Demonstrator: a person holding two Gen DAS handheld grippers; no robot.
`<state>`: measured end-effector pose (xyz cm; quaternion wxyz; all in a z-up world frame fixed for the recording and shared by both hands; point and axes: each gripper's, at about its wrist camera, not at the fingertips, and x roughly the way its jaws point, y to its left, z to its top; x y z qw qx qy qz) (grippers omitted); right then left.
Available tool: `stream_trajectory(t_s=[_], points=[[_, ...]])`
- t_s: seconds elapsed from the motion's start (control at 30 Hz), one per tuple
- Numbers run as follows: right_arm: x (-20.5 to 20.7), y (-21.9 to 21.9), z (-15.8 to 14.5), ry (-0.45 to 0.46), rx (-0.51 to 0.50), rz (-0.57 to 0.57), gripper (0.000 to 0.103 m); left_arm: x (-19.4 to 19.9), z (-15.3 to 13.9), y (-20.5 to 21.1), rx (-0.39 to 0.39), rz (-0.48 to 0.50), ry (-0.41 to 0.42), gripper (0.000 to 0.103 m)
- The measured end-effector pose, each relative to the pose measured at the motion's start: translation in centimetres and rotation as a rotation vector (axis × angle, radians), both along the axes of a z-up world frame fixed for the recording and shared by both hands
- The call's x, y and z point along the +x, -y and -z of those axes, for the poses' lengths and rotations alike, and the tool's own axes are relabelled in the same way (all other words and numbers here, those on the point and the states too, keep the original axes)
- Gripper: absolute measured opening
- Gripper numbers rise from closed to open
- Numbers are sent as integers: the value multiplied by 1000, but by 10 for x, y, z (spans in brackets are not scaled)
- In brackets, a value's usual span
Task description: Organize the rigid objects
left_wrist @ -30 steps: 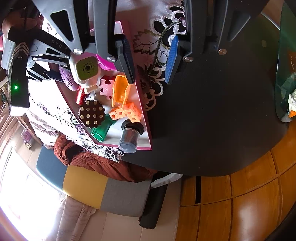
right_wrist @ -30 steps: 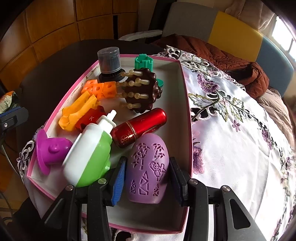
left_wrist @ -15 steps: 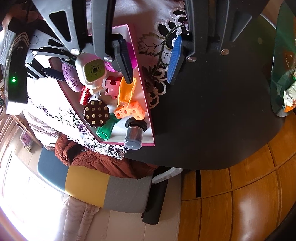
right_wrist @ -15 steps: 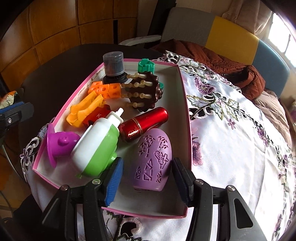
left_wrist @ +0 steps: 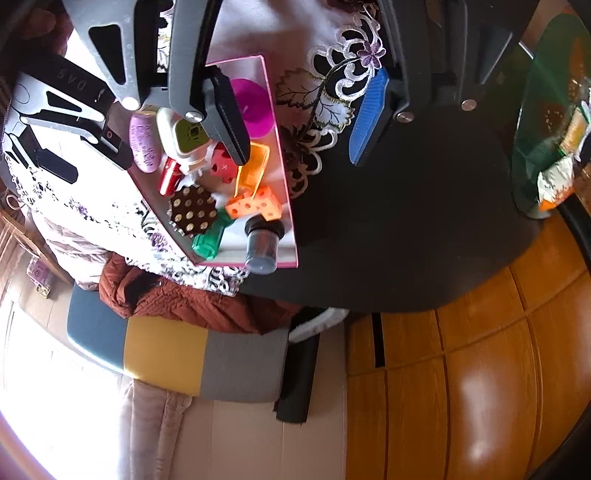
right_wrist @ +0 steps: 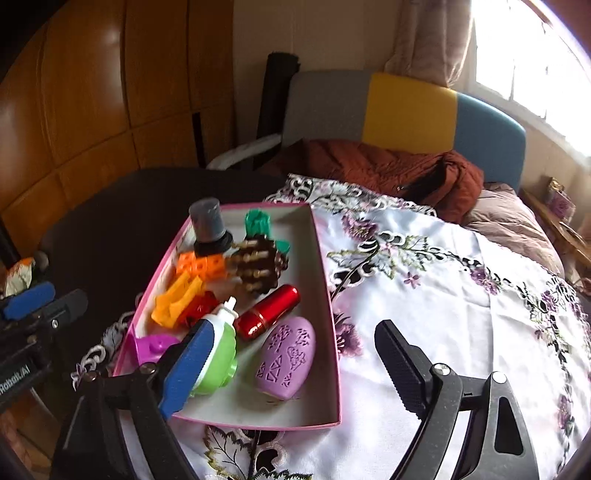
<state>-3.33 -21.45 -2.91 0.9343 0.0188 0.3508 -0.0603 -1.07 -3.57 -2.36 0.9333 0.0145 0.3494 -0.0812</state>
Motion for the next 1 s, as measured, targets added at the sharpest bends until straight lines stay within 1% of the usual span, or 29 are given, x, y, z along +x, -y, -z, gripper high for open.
stream_trajectory(t_s=[0.1,0.2,0.27,0.4,0.63,0.73,0.8,0.9,1.0], points=[[-5,2,-6,23,12,17,91,-6,-6,1,-18,-3,14,59],[-8,4,-9,33,15,31,91,-9,-8,4,-3,-27,11,62],[-9,6,-9,35,23,38,92,-10,-8,6,18,-44,13,62],[-13,8,-9,36,25,48,92,-11,-7,5,19,-55,2,62],[-15,7,-9,36,18,49,93,-13,-7,5,24,-41,15,62],[-15,4,-8,35,10,44,93,-13,-8,6,32,-29,30,61],[-14,3,-7,31,8,38,93,-15,-9,4,25,-33,48,58],[-13,2,-5,23,5,33,93,-14,-10,2,23,-44,65,58],[-13,3,-5,28,1,35,93,-11,-9,2,20,-39,43,58]])
